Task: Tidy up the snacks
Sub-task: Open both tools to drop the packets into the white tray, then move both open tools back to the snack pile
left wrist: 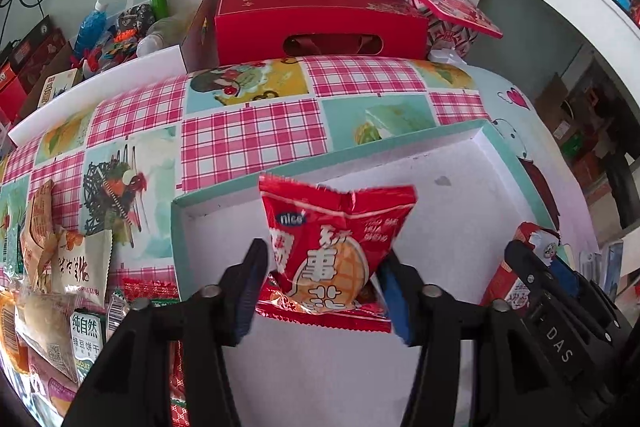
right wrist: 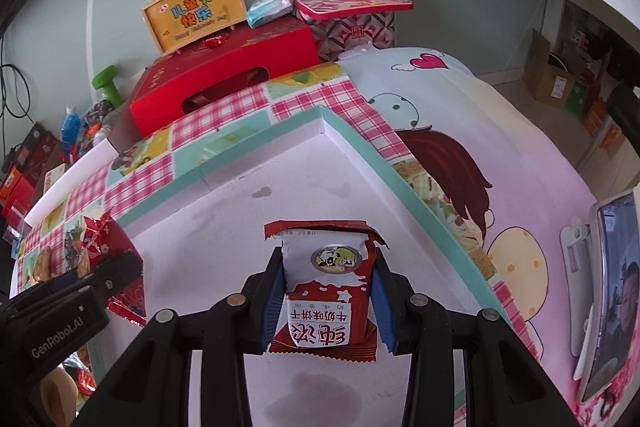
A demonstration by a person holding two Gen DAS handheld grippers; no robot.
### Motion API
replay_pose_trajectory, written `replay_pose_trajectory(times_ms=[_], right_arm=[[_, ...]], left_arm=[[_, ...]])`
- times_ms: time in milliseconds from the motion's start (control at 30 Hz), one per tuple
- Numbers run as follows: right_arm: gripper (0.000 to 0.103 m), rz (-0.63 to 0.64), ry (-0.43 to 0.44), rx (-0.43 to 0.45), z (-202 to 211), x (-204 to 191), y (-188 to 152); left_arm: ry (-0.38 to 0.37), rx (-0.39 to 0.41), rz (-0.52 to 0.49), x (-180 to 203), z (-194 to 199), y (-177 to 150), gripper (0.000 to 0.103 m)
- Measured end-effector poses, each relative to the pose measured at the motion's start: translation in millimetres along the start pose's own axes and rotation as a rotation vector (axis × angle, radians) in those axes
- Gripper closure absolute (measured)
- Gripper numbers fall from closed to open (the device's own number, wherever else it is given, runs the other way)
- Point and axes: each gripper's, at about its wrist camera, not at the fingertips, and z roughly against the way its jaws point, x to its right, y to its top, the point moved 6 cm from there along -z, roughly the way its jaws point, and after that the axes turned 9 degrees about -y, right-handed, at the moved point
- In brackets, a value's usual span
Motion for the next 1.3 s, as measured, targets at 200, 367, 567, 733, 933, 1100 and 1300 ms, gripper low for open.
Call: replay_pose_trajectory(times_ms=[200, 367, 567, 733, 933, 1100, 1300], right_arm=[[0.053, 0.015, -0.010, -0.008, 4.7, -0.5, 0.1], [0.022, 0.036, -0.019, -0.029, 7.8, -2.7, -1.4], [0.000, 0.042, 0.017, -0.022, 13.2, -13.0, -2.5], [0.000, 0.063, 0.043, 0.001, 26.8, -25.6, -1.0], [0.000, 0.092, 0.091, 0.028, 45.1, -48.0, -3.1], [0.000, 0.107, 0.142, 0.039, 60.6, -71.6, -10.4], [0.000, 0.183, 0.165, 0.028, 75.4, -106.0, -27.0]], left_arm=[[0.005, -0.009, 0.015, -1.3, 6.1, -3.6, 0.022], [0.028, 0.015, 0.059, -15.6, 25.9, -7.5, 0.011], [0.074, 0.053, 0.136, -47.3, 47.6, -15.9, 0.004], [0.092, 0.066, 0.192, -75.2, 64.7, -29.3, 0.003], [0.140, 0.106, 0.261, -112.6, 94.6, -45.8, 0.002], [0.206, 0.135, 0.319, -145.9, 119.8, -63.8, 0.002], [0.313, 0.130, 0.381, -183.8, 144.2, -86.7, 0.002]])
